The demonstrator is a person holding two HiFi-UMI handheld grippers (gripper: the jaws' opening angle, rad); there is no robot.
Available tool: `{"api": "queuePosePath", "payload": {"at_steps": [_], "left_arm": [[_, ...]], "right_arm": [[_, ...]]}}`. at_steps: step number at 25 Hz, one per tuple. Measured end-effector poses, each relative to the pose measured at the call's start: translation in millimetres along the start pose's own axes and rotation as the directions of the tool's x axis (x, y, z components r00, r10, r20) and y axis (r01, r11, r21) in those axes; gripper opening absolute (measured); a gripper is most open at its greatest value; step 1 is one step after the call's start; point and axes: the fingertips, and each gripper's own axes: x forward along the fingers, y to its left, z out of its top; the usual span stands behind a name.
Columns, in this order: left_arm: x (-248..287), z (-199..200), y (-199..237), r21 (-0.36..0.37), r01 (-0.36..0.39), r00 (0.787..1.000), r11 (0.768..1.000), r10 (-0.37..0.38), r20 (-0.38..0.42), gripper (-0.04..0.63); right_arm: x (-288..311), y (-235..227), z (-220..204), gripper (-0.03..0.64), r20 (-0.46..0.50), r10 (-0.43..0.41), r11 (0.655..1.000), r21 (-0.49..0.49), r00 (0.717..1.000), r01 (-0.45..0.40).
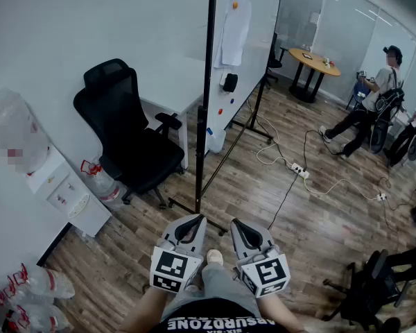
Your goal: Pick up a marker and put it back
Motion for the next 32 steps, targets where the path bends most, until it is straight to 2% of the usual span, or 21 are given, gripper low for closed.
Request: {"api": "queuePosePath", "payload": {"at_steps": [10, 15, 21, 23, 32], "left_arm": [[37, 7, 18, 0.008, -0.004, 1.0, 1.0, 0.004, -0.004, 0.008], [58, 16, 30, 0.01, -0.02, 1.0, 1.0, 0.02, -0.004, 0.008], [86, 12, 44, 0.002, -0.026, 0.999, 1.0, 0.026, -0.031, 0.008], [96, 10, 50, 0.0, -0.032, 0.999, 0.999, 0.032, -0.039, 0.008], [131, 14, 77, -0.025, -0.049, 0.998, 0.998, 0.048, -0.04, 0.008]], "right_arm": [[25, -33, 23, 0.0, 0.087, -0.027, 0.997, -0.07, 0.996, 0.033], [43, -57, 29, 0.008, 0.093, -0.02, 0.998, -0.053, 0.995, 0.025], [72, -85, 34, 0.22, 0.11, 0.008, 0.999, -0.052, 0.994, -0.003], [81, -94, 35, 0.264, 0.11, 0.013, 0.998, -0.057, 0.994, -0.007], [126, -128, 37, 0.292, 0.1, 0.034, 0.998, -0.054, 0.994, -0.028]]}}
